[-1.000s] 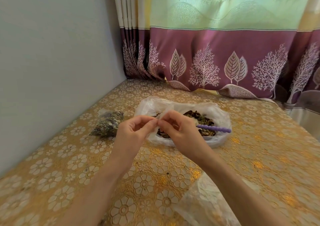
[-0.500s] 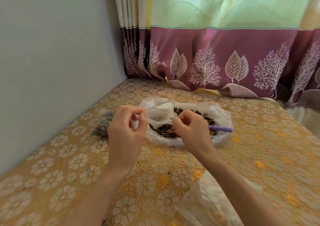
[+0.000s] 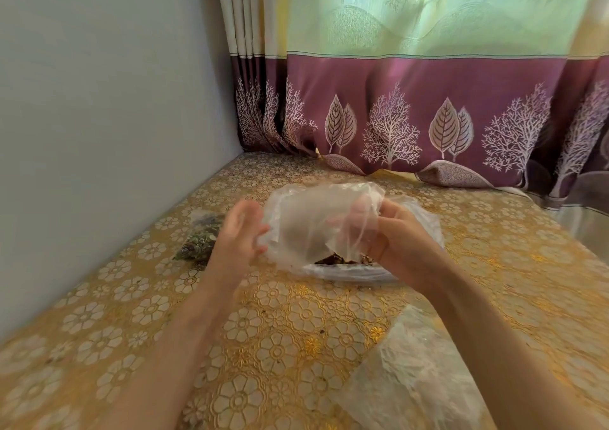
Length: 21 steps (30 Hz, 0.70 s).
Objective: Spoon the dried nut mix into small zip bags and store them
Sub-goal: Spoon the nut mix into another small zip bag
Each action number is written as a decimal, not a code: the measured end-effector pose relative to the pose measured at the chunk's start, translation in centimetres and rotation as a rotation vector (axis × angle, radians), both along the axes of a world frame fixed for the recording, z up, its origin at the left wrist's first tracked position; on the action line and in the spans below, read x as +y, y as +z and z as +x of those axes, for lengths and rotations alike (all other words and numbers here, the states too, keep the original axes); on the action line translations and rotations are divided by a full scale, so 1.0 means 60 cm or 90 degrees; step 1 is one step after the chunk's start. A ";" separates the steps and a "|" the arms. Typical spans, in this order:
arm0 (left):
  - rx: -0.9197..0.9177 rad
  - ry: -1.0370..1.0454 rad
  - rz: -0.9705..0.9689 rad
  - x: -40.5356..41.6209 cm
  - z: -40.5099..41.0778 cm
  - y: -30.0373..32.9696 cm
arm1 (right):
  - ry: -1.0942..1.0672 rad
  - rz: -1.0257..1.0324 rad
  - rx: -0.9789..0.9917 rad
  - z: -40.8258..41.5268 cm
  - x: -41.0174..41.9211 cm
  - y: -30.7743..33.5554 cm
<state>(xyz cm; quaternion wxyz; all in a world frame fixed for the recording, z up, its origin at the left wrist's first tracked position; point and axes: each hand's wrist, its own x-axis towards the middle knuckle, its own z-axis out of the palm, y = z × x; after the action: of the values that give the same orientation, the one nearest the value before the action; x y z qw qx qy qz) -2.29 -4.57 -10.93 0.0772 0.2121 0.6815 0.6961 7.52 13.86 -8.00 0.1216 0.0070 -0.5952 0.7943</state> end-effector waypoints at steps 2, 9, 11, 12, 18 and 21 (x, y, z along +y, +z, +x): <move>-0.100 -0.118 0.055 0.000 0.000 0.000 | 0.034 0.001 -0.003 0.004 0.001 0.004; -0.032 0.079 0.116 -0.005 -0.017 -0.011 | -0.239 0.222 -0.123 -0.006 0.010 -0.010; 0.020 0.110 0.084 -0.001 -0.014 -0.013 | -0.297 0.285 -0.126 -0.012 0.009 -0.020; 0.046 0.120 0.063 0.001 -0.013 -0.015 | -0.327 0.339 -0.115 -0.014 0.008 -0.024; 0.099 0.159 0.028 0.000 -0.015 -0.021 | -0.408 0.570 0.049 -0.012 -0.003 -0.026; 0.099 0.168 0.019 -0.001 -0.016 -0.020 | -0.370 0.556 0.091 -0.009 -0.003 -0.020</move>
<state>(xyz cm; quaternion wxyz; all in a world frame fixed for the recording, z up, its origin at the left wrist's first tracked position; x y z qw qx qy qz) -3.23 -4.64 -12.13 -0.0714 0.1753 0.6970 0.6916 6.96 13.67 -9.23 0.3631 -0.0541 -0.8383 0.4030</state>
